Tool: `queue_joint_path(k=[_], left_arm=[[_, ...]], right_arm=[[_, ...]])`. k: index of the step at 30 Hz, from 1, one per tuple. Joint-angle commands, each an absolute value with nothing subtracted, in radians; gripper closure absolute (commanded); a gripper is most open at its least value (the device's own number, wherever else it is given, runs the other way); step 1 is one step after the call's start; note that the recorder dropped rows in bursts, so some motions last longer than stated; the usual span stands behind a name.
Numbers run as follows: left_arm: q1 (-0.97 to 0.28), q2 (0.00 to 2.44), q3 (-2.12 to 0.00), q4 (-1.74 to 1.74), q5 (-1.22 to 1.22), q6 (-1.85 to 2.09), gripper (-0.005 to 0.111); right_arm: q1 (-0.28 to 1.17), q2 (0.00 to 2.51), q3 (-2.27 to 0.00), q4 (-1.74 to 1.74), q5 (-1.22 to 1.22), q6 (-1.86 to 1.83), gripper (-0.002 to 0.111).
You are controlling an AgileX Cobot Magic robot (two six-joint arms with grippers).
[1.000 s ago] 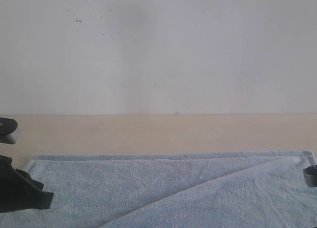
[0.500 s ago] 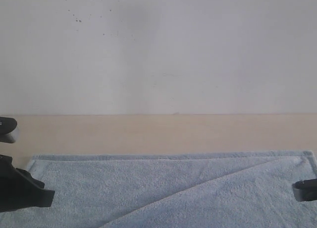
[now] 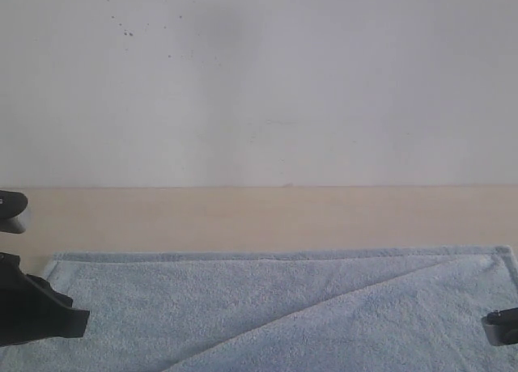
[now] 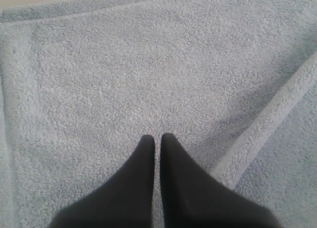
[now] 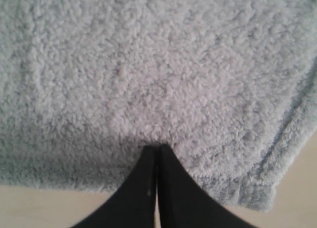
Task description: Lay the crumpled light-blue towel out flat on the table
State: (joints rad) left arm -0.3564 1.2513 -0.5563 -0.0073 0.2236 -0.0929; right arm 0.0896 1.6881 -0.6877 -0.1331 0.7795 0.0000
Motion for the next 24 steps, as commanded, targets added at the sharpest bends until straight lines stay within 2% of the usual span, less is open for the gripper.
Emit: queue_joint_path(k=[1,17,24], left_arm=[[-0.361,1.245,-0.553,-0.019,0.208,-0.088,0.103],[-0.361,1.245,-0.553,-0.019,0.208,-0.088,0.103],[-0.361,1.245,-0.553,-0.019,0.208,-0.088,0.103]], right_arm=[[0.09,1.687,-0.687,-0.147,0.789,0.0,0.109],[0.09,1.687,-0.62,-0.154,0.747,0.028,0.109],[0.09,1.687,-0.618,-0.286,0.835,0.137,0.109]])
